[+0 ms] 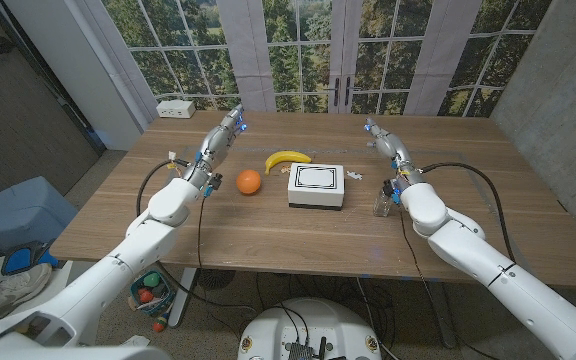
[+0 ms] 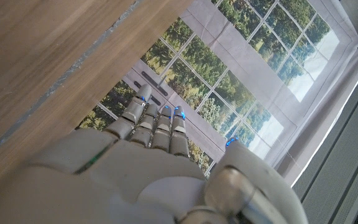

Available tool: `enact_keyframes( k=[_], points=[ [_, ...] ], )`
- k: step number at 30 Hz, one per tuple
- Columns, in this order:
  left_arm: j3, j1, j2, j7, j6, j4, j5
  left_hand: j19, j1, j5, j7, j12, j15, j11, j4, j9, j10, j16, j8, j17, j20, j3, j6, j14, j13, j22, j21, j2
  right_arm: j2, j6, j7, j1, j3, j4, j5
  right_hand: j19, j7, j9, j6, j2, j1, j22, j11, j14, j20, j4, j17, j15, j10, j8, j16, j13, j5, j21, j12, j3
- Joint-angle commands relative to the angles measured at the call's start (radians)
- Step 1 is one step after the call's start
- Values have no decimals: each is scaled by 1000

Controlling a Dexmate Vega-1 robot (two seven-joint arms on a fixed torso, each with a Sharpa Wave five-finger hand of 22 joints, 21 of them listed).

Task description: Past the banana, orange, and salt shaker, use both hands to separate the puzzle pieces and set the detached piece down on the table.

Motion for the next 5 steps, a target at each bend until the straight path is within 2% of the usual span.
enact_keyframes(
  k=[1, 5],
  points=[
    [-69, 88, -47, -78, -24, -9, -230, -22, 25, -5, -3, -1, -30, 0, -12, -1, -1, 1, 0, 1, -69, 89, 8, -2, 1, 0, -11, 87, 42, 178, 38, -26, 77, 56, 126, -28, -1, 1, 20, 8, 0, 2, -1, 13, -45, -4, -13, -57, 24, 9, -6, -6, 8, -23, 10, 15],
    [-98, 125, -64, -76, -24, -21, -284, -29, 29, -10, -4, -4, -25, -3, -12, -1, -12, -1, -3, 2, -74, 113, 1, -11, 1, 0, -13, 85, 55, 216, 68, -32, 95, 75, 181, -19, 3, 0, 28, 9, 1, 1, 1, 22, -53, -8, -22, -59, 30, 11, -6, -9, 9, -28, 12, 20]
  ],
)
